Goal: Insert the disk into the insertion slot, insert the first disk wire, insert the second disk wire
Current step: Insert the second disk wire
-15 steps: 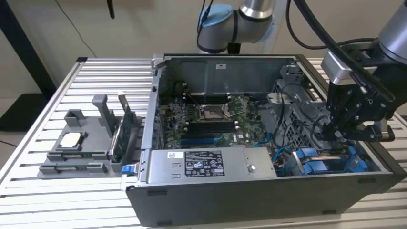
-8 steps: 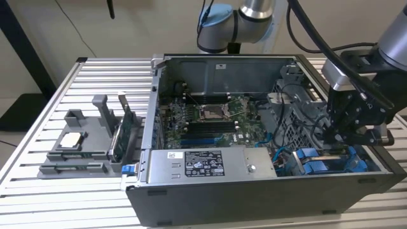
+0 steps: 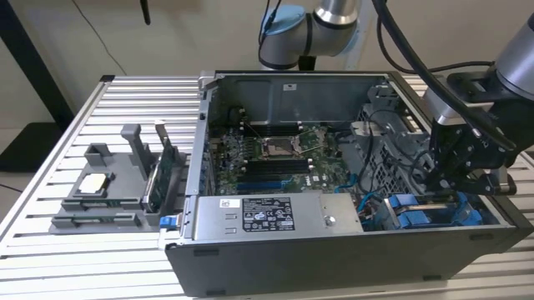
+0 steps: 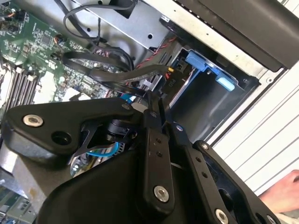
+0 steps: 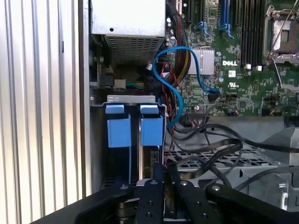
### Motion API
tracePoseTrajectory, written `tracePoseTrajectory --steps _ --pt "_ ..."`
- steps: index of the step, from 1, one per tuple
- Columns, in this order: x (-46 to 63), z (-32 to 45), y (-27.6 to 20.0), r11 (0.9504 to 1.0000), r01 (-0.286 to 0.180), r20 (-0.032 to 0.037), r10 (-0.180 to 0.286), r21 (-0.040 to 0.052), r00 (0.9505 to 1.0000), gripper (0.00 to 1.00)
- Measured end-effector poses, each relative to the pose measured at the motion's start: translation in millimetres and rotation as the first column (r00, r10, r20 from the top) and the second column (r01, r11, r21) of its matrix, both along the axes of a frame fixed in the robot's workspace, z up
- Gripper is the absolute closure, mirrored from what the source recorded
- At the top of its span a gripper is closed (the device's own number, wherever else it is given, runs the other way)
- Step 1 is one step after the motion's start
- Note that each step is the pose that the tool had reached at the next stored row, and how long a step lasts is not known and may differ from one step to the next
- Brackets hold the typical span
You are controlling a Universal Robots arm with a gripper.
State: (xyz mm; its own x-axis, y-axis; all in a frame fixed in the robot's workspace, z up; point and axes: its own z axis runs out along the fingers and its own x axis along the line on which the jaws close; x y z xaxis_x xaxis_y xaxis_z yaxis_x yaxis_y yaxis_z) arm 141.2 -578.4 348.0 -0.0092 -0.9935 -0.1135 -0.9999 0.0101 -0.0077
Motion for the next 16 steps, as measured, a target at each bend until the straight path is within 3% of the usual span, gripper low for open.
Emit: tracePoseTrajectory --steps 9,16 --pt "1.6 -3.9 -0.3 0.9999 0.001 0.0005 -0.001 -0.0157 1.0 0.84" --pt "1.6 -11.5 -0.4 0.9998 0.001 0.0022 -0.001 -0.0182 1.0 0.84"
